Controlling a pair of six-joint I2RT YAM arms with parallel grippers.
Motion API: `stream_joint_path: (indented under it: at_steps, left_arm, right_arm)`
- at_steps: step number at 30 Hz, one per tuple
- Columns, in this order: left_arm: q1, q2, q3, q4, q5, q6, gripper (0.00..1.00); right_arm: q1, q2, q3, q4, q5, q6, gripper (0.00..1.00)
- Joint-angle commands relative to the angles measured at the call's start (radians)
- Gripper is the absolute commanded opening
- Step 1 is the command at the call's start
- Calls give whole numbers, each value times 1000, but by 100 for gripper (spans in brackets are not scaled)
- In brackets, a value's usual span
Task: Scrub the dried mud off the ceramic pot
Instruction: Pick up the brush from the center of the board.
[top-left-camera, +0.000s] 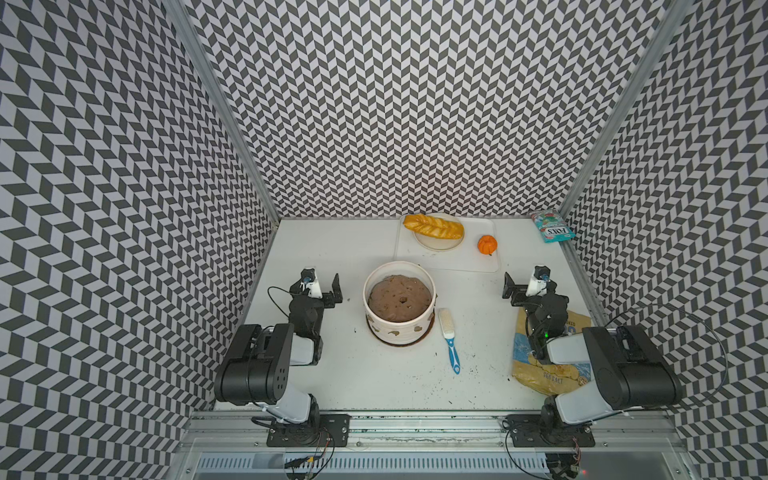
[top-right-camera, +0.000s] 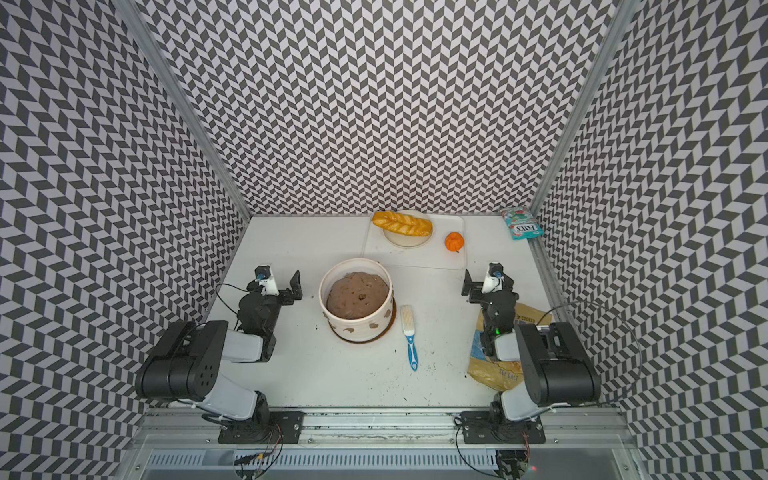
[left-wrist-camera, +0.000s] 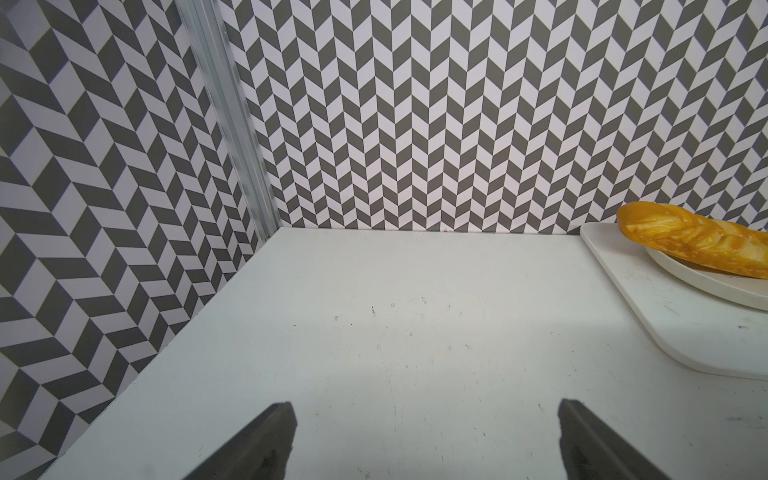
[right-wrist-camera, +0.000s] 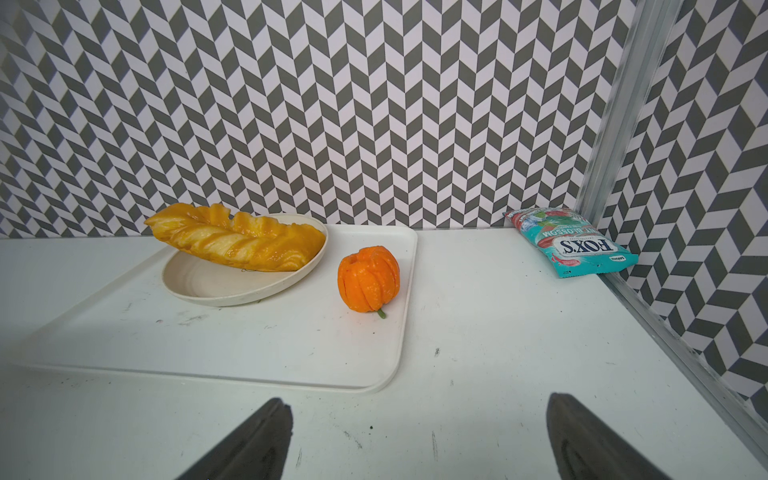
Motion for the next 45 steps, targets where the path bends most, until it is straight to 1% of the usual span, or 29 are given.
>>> stream_joint_path:
  at_steps: [1, 4, 6, 9, 11, 13, 14, 18, 20, 25, 30, 34, 37, 39, 42, 45]
  left_arm:
    - [0, -100, 13, -24, -65, -39, 100]
    - [-4, -253, 69, -277, -120, -67, 100]
    - [-6, -323, 111, -404, -165, -132, 100]
    - [-10, -390, 222, -631, -154, -270, 100]
    - [-32, -410, 314, -777, -137, -356, 100]
    - [-64, -423, 368, -855, -84, -402, 100]
    - [-95, -423, 394, -879, -60, -439, 100]
    - [-209, -410, 496, -1025, -25, -470, 100]
    - [-243, -415, 525, -1076, 2, -480, 100]
    - [-304, -477, 565, -1207, 38, -465, 100]
    - [-389, -545, 609, -1345, 51, -444, 100]
    - [-434, -566, 646, -1468, 114, -428, 100]
    - [-477, -590, 652, -1538, 167, -424, 100]
    - [-511, -614, 658, -1577, 195, -422, 100]
    - [-526, -659, 667, -1631, 224, -427, 100]
    - [-536, -688, 645, -1644, 309, -450, 100]
  right_arm:
    - [7, -64, 46, -29, -38, -18, 100]
    - [6, -181, 129, -317, -51, 12, 100]
    - [8, -249, 161, -438, -98, 48, 100]
    - [24, -344, 206, -608, -180, 128, 100]
    - [52, -399, 235, -706, -172, 148, 100]
    - [81, -450, 273, -836, -145, 156, 100]
    - [89, -473, 290, -900, -147, 159, 100]
    - [128, -560, 353, -1117, -189, 167, 100]
    - [167, -613, 357, -1200, -189, 174, 100]
    - [294, -704, 343, -1339, -205, 234, 100]
    - [451, -716, 327, -1407, -148, 330, 100]
    - [610, -672, 324, -1443, -32, 400, 100]
    - [694, -619, 338, -1492, 56, 461, 100]
    - [750, -584, 343, -1496, 99, 499, 97]
    - [817, -523, 334, -1500, 176, 555, 94]
    - [847, -471, 307, -1465, 176, 589, 87]
